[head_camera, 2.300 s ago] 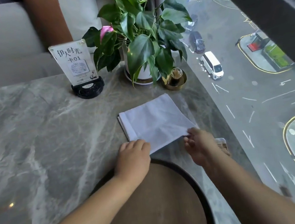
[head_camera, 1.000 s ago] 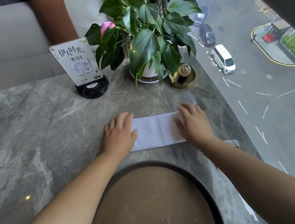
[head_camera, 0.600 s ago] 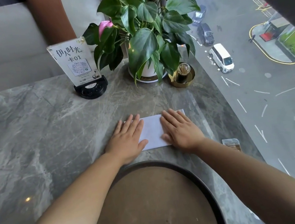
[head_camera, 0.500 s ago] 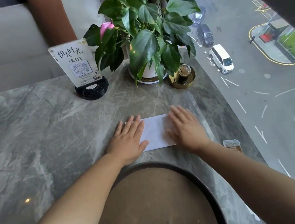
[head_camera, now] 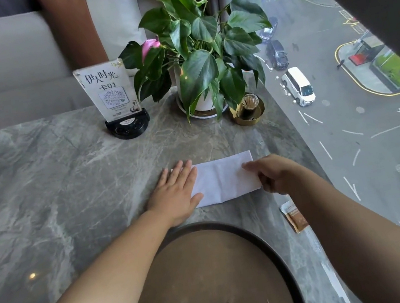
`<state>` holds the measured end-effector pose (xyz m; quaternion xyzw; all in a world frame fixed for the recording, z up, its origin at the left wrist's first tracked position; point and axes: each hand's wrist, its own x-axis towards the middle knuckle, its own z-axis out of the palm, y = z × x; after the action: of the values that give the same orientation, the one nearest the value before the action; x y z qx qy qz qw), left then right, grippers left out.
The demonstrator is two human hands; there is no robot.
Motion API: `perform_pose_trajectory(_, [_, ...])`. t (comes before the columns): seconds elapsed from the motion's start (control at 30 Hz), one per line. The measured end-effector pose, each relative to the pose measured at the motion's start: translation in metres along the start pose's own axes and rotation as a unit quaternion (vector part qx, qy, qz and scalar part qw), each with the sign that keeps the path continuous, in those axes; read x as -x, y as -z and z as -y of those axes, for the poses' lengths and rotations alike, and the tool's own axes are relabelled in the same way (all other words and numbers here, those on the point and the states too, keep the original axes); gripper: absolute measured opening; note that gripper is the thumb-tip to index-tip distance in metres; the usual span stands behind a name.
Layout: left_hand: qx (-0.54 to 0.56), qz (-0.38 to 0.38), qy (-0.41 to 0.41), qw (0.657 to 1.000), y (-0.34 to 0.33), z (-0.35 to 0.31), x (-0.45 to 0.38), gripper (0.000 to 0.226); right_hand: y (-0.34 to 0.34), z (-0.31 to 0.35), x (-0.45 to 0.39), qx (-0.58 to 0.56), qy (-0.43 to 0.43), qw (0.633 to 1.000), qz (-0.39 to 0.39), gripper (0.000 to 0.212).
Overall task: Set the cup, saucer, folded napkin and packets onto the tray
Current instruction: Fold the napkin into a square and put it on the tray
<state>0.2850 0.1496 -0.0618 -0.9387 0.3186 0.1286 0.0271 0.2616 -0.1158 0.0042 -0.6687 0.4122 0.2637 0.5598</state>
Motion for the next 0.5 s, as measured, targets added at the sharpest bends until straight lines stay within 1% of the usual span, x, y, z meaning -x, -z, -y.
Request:
perform_pose_trajectory(0.07, [0.013,0.004,0.016,1.0,0.005,-0.005,0.0,0.073,0.001,0.001,-0.002,-0.007,0.008,1.0,0.012,0.017])
perform_pose_trajectory(0.1, [0.021,0.006,0.027,0.999,0.01,-0.008,-0.001,0.072,0.003,0.003,-0.004,0.007,0.028,1.0,0.007,0.016])
perform_pose_trajectory(0.17, [0.031,0.016,0.044,0.998,0.023,-0.016,-0.005,0.069,0.009,0.012,-0.007,0.085,0.106,0.99,-0.036,0.015])
perform_pose_trajectory(0.2, [0.029,0.019,0.045,0.998,0.03,-0.02,-0.008,0.065,0.012,0.019,-0.008,0.138,0.153,0.976,-0.07,0.016])
perform_pose_trajectory(0.27, [0.047,0.032,0.033,0.998,0.044,-0.029,-0.015,0.052,0.02,0.035,-0.009,0.225,0.234,0.939,-0.118,0.013])
perform_pose_trajectory(0.3, [0.092,0.046,0.021,0.994,0.05,-0.032,-0.019,0.043,0.023,0.043,-0.009,0.268,0.267,0.916,-0.132,0.013])
perform_pose_trajectory(0.37, [0.215,0.098,-0.009,0.972,0.056,-0.041,-0.025,0.033,0.027,0.056,-0.009,0.363,0.314,0.863,-0.16,0.014])
perform_pose_trajectory(0.43, [0.274,0.133,-0.036,0.952,0.055,-0.05,-0.029,0.036,0.027,0.065,-0.008,0.411,0.347,0.822,-0.189,0.014])
perform_pose_trajectory(0.5, [0.294,0.135,-0.035,0.945,0.052,-0.056,-0.032,0.044,0.026,0.067,-0.008,0.431,0.386,0.788,-0.211,0.012])
